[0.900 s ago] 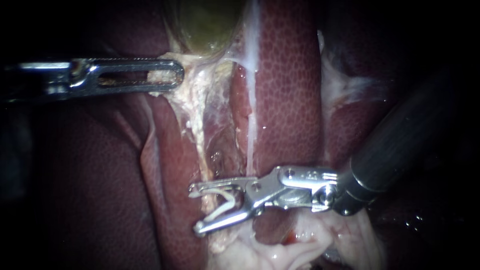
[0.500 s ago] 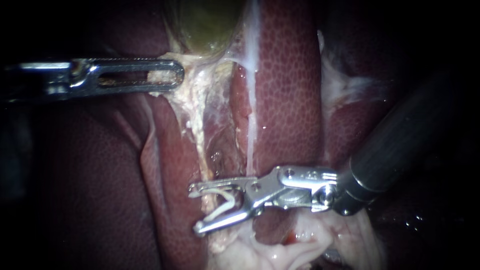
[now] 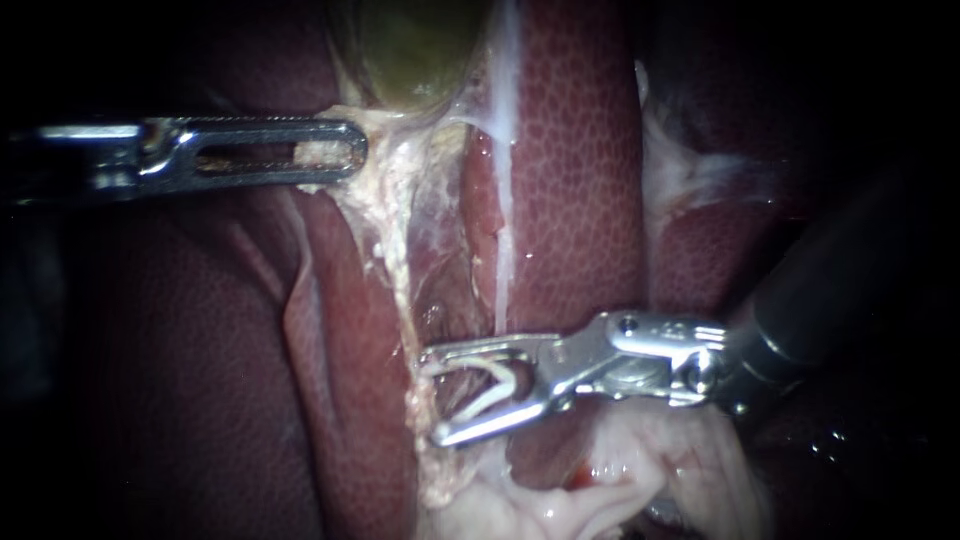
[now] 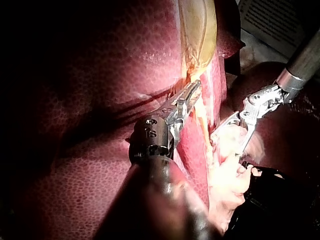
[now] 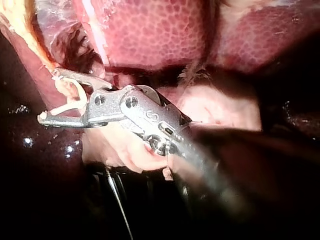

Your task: Clipping first clip left tube

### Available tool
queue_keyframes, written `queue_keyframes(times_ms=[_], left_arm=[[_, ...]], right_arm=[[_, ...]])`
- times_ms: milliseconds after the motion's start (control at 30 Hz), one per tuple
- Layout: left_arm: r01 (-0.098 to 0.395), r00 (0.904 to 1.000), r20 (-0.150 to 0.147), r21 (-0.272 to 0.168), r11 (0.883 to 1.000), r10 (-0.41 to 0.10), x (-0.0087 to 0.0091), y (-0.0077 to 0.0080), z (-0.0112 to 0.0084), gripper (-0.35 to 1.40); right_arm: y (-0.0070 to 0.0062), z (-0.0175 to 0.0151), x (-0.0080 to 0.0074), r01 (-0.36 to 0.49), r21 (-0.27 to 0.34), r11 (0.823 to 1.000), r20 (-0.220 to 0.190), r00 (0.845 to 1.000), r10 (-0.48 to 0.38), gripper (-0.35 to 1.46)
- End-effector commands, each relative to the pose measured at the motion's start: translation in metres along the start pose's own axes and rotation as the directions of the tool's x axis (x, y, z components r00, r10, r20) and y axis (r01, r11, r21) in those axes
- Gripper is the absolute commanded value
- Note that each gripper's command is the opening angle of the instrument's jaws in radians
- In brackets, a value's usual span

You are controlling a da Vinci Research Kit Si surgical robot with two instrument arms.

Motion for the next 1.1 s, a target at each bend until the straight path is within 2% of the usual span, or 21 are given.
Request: queue_keyframes(times_ms=[33,133,367,767,1100], left_arm=[[0.0,1.0,0.0,0.001,1.0,0.0,0.0,0.0,0.0,-0.35],[0.0,1.0,0.0,0.001,1.0,0.0,0.0,0.0,0.0,-0.35],[0.0,1.0,0.0,0.0,1.0,0.0,0.0,-0.0001,0.0,-0.35],[0.0,1.0,0.0,-0.001,1.0,0.0,0.0,-0.0002,0.0,-0.35],[0.0,1.0,0.001,-0.001,1.0,0.0,0.0,-0.0003,0.0,-0.35]], right_arm=[[0.0,-0.0002,0.0002,-0.008,-0.004,1.0,-0.002,1.0,0.008,0.59],[0.0,-0.0005,0.0006,-0.004,-0.008,1.0,-0.003,1.0,0.004,0.59],[0.0005,0.0001,0.0002,-0.002,-0.012,1.0,-0.003,1.0,0.002,0.59],[0.0022,0.0028,-0.0023,0.012,-0.017,1.0,0.009,1.0,-0.012,0.6],[0.0028,0.0039,-0.0031,0.017,-0.011,1.0,0.015,1.0,-0.017,0.6]])
